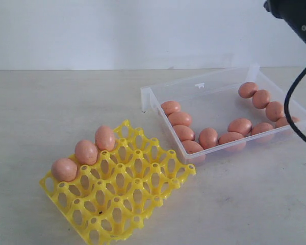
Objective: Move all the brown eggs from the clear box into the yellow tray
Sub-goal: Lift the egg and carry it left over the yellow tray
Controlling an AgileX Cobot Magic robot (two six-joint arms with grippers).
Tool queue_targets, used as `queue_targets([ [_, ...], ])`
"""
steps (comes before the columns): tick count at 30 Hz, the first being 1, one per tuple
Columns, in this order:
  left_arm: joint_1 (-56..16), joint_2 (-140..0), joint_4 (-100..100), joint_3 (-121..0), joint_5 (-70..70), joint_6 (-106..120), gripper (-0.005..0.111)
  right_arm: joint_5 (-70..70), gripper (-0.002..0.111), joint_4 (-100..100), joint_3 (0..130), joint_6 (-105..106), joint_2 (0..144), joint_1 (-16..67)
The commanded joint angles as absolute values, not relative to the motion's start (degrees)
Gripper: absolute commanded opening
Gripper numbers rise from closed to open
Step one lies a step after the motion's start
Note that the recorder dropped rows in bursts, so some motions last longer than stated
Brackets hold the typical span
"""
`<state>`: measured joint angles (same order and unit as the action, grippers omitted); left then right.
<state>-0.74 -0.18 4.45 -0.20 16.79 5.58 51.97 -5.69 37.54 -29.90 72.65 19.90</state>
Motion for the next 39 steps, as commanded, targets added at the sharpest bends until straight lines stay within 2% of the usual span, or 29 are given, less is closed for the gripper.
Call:
queue_targets([
  [1, -1.18, 0.0, 4.34, 0.0, 16.77, 5.4, 0.004, 58.71, 0.0, 14.49, 39.81, -47.27, 77.89, 19.92],
  [17, -1.18, 0.0, 4.34, 0.0, 16.77, 5.4, 0.004, 61.52, 0.0, 61.98, 63.68, -81.25, 108.8, 19.92],
  [24, -1.18, 0.0, 4.34, 0.0, 16.77, 5.4, 0.004, 68.51, 0.0, 62.59, 68.8, -88.0, 118.69, 19.83],
  [27, -1.18, 0.0, 4.34, 0.0, 16.77, 5.4, 0.004, 67.38, 0.0, 62.14, 68.78, -87.86, 120.8, 19.67],
  [39, -1.18, 0.0, 4.34, 0.0, 16.77, 5.4, 0.004, 48.32, 0.0, 61.1, 68.78, -68.96, 121.17, 18.42],
])
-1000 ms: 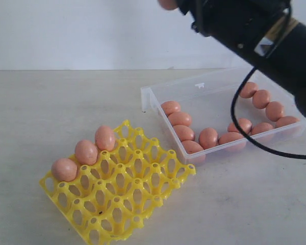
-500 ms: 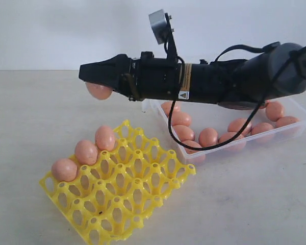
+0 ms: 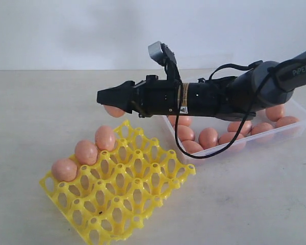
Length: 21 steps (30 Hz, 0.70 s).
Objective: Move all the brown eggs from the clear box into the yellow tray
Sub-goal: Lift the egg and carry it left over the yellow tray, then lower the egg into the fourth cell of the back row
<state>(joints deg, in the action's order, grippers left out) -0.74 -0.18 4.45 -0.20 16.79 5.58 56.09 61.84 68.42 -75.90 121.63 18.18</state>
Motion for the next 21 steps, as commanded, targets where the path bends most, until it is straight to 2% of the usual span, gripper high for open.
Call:
queue_targets([
  [1, -1.18, 0.0, 4.34, 0.0, 16.77, 5.4, 0.004, 46.22, 0.0, 61.1, 68.78, -67.12, 121.17, 18.65],
  [5, -1.18, 0.0, 4.34, 0.0, 16.77, 5.4, 0.004, 37.84, 0.0, 60.54, 68.78, -57.13, 121.17, 19.4],
  [11, -1.18, 0.0, 4.34, 0.0, 16.77, 5.4, 0.004, 37.55, 0.0, 53.62, 68.78, -45.3, 121.39, 19.4],
  [21, -1.18, 0.0, 4.34, 0.0, 16.77, 5.4, 0.004, 39.61, 0.0, 50.33, 71.13, -49.58, 124.46, 19.4],
])
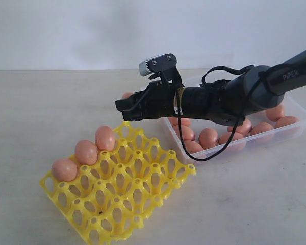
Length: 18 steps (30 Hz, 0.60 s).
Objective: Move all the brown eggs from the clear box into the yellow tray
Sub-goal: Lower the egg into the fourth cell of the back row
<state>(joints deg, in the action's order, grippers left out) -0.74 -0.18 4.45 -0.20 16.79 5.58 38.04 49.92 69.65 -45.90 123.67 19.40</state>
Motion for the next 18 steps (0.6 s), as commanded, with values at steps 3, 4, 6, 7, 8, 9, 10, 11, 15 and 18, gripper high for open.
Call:
queue_targets([
  [3, -1.18, 0.0, 4.34, 0.0, 16.77, 5.4, 0.004, 39.84, 0.0, 54.47, 71.55, -52.99, 124.54, 19.4],
  [4, -1.18, 0.0, 4.34, 0.0, 16.77, 5.4, 0.004, 39.84, 0.0, 57.1, 71.55, -54.03, 124.54, 19.4],
  [6, -1.18, 0.0, 4.34, 0.0, 16.77, 5.4, 0.004, 39.72, 0.0, 62.85, 71.55, -56.25, 124.54, 19.4],
  [7, -1.18, 0.0, 4.34, 0.0, 16.77, 5.4, 0.004, 39.72, 0.0, 65.65, 71.55, -57.44, 124.54, 19.4],
  [8, -1.18, 0.0, 4.34, 0.0, 16.77, 5.4, 0.004, 39.72, 0.0, 67.71, 71.55, -58.31, 124.54, 19.4],
  [9, -1.18, 0.0, 4.34, 0.0, 16.77, 5.4, 0.004, 39.72, 0.0, 68.53, 71.55, -58.42, 124.54, 19.4],
  [10, -1.18, 0.0, 4.34, 0.0, 16.77, 5.4, 0.004, 39.59, 0.0, 68.63, 71.55, -58.42, 124.54, 19.4],
  [11, -1.18, 0.0, 4.34, 0.0, 16.77, 5.4, 0.004, 39.61, 0.0, 68.47, 71.55, -58.42, 124.54, 19.4],
  [15, -1.18, 0.0, 4.34, 0.0, 16.77, 5.4, 0.004, 39.16, 0.0, 67.64, 71.55, -58.31, 124.69, 19.4],
  [18, -1.18, 0.0, 4.34, 0.0, 16.77, 5.4, 0.004, 39.18, 0.0, 66.49, 71.55, -58.19, 125.77, 19.4],
])
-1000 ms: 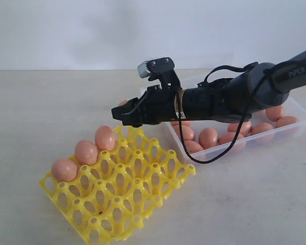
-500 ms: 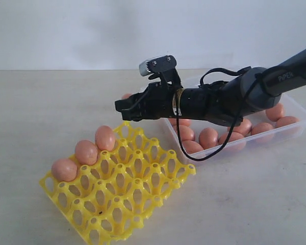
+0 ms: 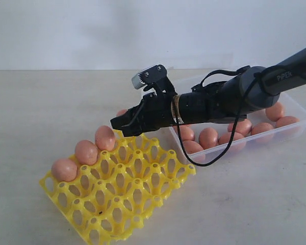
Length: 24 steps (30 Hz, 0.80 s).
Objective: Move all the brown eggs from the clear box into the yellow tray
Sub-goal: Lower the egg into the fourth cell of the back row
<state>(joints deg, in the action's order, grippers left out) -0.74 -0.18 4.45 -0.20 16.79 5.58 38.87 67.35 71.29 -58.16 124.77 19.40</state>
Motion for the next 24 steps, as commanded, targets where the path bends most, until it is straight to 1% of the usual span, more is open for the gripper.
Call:
queue_targets([
  [1, -1.18, 0.0, 4.34, 0.0, 16.77, 5.4, 0.004, 39.28, 0.0, 66.08, 71.55, -58.19, 126.09, 19.4],
  [10, -1.18, 0.0, 4.34, 0.0, 16.77, 5.4, 0.004, 39.62, 0.0, 61.17, 71.55, -56.43, 126.58, 19.4],
  [12, -1.18, 0.0, 4.34, 0.0, 16.77, 5.4, 0.004, 39.62, 0.01, 61.07, 71.55, -56.19, 126.58, 19.4],
  [13, -1.18, 0.0, 4.34, 0.0, 16.77, 5.4, 0.004, 39.62, 0.022, 61.07, 71.55, -56.19, 126.58, 19.4],
  [14, -1.18, 0.0, 4.34, 0.0, 16.77, 5.4, 0.004, 39.62, 0.029, 61.07, 71.55, -56.19, 126.58, 19.4],
  [15, -1.18, 0.0, 4.34, 0.0, 16.77, 5.4, 0.004, 39.62, 0.039, 61.07, 71.55, -56.19, 126.58, 19.4],
  [17, -1.18, 0.0, 4.34, 0.0, 16.77, 5.4, 0.004, 39.62, 0.047, 61.07, 71.55, -56.19, 126.58, 19.4],
  [20, -1.18, 0.0, 4.34, 0.0, 16.77, 5.4, 0.004, 39.62, 0.05, 61.07, 71.55, -56.31, 126.58, 19.4],
  [24, -1.18, 0.0, 4.34, 0.0, 16.77, 5.4, 0.004, 39.62, 0.05, 61.07, 71.55, -56.31, 126.58, 19.4],
])
